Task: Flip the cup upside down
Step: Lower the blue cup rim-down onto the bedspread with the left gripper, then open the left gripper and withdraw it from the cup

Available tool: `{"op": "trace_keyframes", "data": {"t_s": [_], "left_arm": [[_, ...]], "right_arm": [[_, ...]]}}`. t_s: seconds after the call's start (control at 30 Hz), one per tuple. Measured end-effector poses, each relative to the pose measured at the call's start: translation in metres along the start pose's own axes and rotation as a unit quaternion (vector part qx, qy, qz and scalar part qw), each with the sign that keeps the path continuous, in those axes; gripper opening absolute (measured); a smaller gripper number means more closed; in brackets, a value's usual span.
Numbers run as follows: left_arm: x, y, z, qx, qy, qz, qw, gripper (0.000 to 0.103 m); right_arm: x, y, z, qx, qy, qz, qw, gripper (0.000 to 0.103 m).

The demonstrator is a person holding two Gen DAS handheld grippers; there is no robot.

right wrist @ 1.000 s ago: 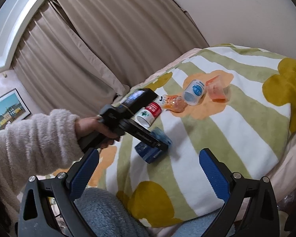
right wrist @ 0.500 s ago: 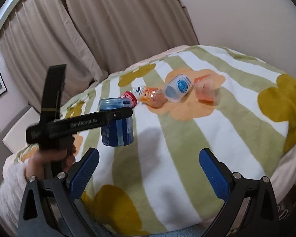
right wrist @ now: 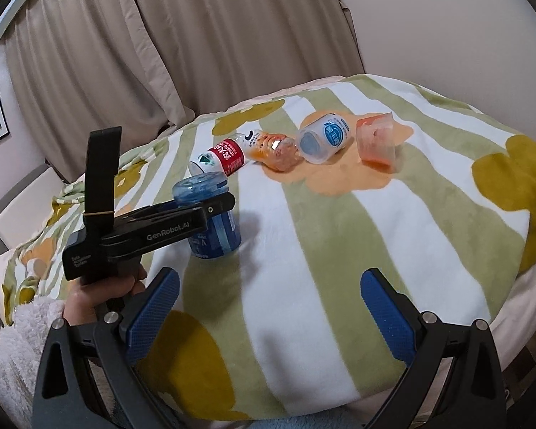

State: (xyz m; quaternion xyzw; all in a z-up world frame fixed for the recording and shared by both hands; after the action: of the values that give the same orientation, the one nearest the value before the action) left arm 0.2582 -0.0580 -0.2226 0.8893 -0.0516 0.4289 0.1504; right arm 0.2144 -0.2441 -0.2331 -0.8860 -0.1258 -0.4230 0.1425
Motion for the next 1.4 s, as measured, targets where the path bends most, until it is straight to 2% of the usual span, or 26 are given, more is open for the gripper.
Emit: {"op": "trace_keyframes", "data": {"t_s": [0.17,0.5,0.57,0.6,0.63,0.9,1.0,1.13,1.27,1.4], "left_arm": [[-0.006,0.007,-0.004,0.011,-0.011,0.018,0.9997,0.062],[-0.006,0.004,-0.006,0.014,-0.018,0.006,0.9997,0.063],[-0.007,0.005,-0.006,0.009,-0.02,0.003,0.9998,0.071],[-0.007,0.005,-0.006,0.007,-0.022,0.001,0.9997,0.09],[-0.007,0.005,-0.006,0.005,-0.023,0.0,0.9997,0.102],[-0.005,0.012,-0.019,-0.014,-0.021,-0.003,0.9997,0.103],[0.0,0.02,-0.04,-0.021,-0.007,0.0,0.9998,0.103],[0.022,0.035,-0.092,-0.016,0.04,0.023,0.9988,0.103],[0.047,0.054,-0.161,0.002,0.108,0.061,0.9923,0.103],[0.059,0.064,-0.212,0.023,0.153,0.08,0.9847,0.103]], "right_arm": [[-0.003,-0.003,-0.003,0.002,0.002,0.002,1.0,0.101],[-0.005,-0.008,-0.004,0.004,0.001,0.0,1.0,0.101],[-0.005,-0.008,-0.006,0.003,0.002,-0.002,1.0,0.101],[-0.004,-0.008,-0.006,0.003,0.003,-0.001,1.0,0.101],[-0.004,-0.008,-0.007,0.003,0.003,0.0,1.0,0.101],[-0.001,-0.006,-0.016,-0.006,0.008,0.004,1.0,0.101],[0.006,-0.007,-0.025,-0.014,0.018,0.003,1.0,0.101],[0.028,-0.012,-0.051,-0.034,0.053,0.0,0.998,0.101],[0.057,-0.019,-0.089,-0.065,0.112,0.001,0.992,0.101],[0.081,-0.032,-0.128,-0.102,0.153,-0.013,0.983,0.102]]}}
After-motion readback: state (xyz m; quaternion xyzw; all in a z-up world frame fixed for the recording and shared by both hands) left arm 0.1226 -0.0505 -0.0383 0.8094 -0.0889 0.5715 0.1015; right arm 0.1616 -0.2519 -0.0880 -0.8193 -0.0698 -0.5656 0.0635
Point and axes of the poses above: each gripper's, at about its wrist camera, not at the fingertips, and z roughly the way its jaws point, y to its right, x to its top, the point moved 6 cm from there along z, roughly the way its jaws point, and after that the axes turned 11 degrees about -x, right-handed, at the moved point
